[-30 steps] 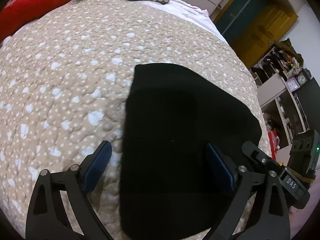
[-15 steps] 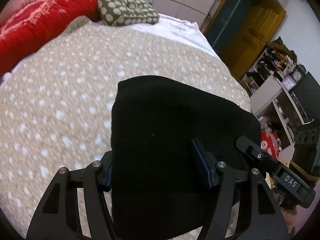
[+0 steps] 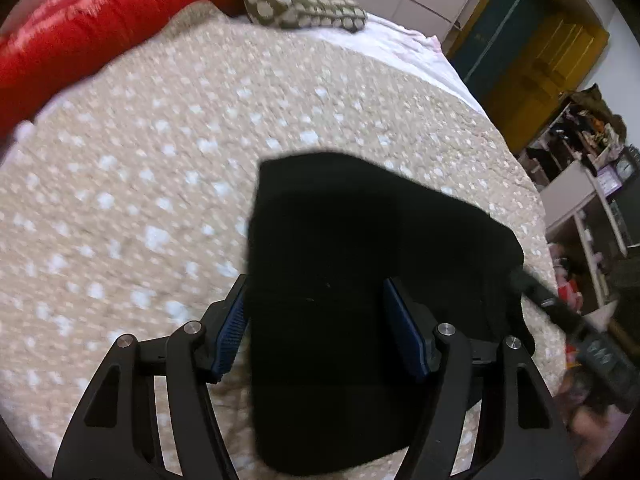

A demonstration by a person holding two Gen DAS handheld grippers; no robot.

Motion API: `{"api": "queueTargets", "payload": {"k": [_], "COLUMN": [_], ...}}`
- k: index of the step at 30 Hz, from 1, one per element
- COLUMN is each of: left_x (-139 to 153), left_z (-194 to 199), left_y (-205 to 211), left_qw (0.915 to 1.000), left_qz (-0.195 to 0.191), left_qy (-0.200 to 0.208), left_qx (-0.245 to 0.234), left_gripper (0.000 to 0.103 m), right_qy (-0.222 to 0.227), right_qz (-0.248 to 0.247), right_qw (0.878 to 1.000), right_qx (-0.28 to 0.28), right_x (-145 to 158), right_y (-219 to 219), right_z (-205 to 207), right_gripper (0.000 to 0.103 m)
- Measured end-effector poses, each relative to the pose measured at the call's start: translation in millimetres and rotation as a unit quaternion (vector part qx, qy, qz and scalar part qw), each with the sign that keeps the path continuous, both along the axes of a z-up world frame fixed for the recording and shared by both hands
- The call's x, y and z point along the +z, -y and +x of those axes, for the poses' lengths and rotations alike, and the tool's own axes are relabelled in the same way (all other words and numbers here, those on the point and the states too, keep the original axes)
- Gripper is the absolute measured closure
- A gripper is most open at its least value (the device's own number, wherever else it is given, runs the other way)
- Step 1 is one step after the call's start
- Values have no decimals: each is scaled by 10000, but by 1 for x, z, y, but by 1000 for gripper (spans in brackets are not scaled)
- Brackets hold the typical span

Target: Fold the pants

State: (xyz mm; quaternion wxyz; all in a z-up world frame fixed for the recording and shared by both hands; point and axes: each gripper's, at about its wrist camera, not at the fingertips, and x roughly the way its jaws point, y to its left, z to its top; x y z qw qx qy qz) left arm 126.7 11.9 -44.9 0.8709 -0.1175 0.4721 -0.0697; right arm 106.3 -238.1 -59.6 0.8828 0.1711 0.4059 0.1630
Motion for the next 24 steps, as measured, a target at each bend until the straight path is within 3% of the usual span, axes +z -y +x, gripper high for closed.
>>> {"api": "queueTargets", "payload": {"k": [3,6,9,13,16,22,24], "left_x": [16,14,-3,-11,-11,-11,-13], "left_z": [1,10,25,30,29,18,13], "left_y": [-1,2,5,6,5,6,7], "left_qw": [9994,9993,9989,9989,9988,9989,9989], "left_qz": [164,205,368,388,416,387,385], "left_qy": [290,226,18,-13,-21,-2,39], "left_qx": [117,219,281,257,260,263,273], "left_gripper": [36,36,36,31,30,30,30], "right_qy": [445,554,450,-122,-63,205,262], "right_qz": [-177,-347,-546,-877,-746,-1013,-1262], "right_qw": [9988,9971,9958,9950,9962,9924,9890], "right_qx": [37,401,574,471,443,670,722], "right_x": [27,39,27,-15,-18,18,15], "right_y": [3,-16,-36,-44,-37,-41,-44], "right_z": [-8,-2,11,37,38,-4,-26], "right_gripper": [60,65,68,69,69,69,69]}}
